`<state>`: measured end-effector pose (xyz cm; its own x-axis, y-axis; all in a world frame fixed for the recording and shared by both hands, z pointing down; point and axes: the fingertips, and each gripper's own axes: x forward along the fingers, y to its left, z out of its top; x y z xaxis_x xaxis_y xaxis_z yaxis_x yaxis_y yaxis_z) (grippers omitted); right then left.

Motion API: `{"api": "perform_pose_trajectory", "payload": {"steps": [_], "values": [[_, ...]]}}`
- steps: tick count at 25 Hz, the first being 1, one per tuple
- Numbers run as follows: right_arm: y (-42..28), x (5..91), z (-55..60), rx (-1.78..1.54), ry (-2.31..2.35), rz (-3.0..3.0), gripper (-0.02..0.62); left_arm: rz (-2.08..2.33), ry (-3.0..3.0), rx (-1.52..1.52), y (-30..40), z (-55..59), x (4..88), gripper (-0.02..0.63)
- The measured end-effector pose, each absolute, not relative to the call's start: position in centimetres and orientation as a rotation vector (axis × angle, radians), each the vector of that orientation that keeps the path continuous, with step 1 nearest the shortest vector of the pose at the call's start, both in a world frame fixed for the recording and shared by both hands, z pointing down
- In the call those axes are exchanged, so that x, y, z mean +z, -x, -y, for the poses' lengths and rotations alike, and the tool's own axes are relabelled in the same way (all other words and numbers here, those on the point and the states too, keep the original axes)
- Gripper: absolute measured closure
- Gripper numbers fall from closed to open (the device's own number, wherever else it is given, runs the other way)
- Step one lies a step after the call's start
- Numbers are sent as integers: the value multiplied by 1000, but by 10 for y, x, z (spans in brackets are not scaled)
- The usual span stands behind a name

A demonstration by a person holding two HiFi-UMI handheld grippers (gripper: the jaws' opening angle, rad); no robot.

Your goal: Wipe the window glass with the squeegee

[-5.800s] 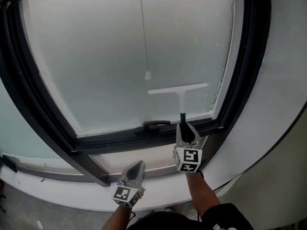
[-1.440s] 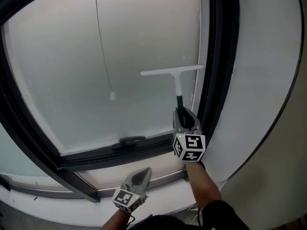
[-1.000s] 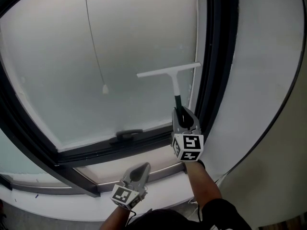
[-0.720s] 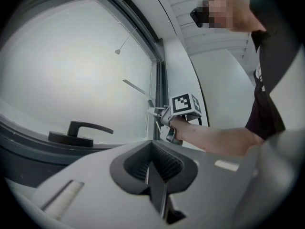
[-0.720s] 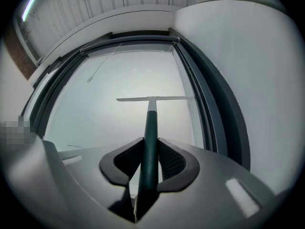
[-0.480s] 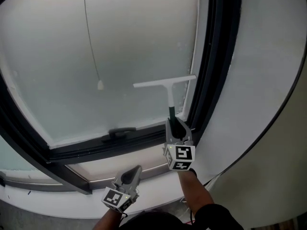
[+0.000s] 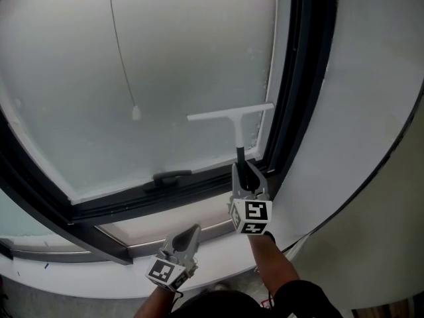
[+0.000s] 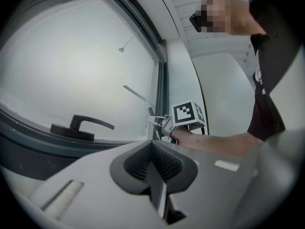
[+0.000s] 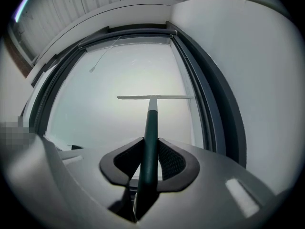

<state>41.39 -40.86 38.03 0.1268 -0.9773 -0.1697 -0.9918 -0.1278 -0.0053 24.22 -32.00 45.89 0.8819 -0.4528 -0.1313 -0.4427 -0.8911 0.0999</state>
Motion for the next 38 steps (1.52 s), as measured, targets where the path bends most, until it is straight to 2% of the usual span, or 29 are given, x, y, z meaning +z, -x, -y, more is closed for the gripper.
{"api": "perform_pose_trajectory", "payload": {"steps": [38], "values": [[-411, 456, 393, -44, 2300, -2079, 500, 876, -2887, -238, -243, 326, 476, 606]]}}
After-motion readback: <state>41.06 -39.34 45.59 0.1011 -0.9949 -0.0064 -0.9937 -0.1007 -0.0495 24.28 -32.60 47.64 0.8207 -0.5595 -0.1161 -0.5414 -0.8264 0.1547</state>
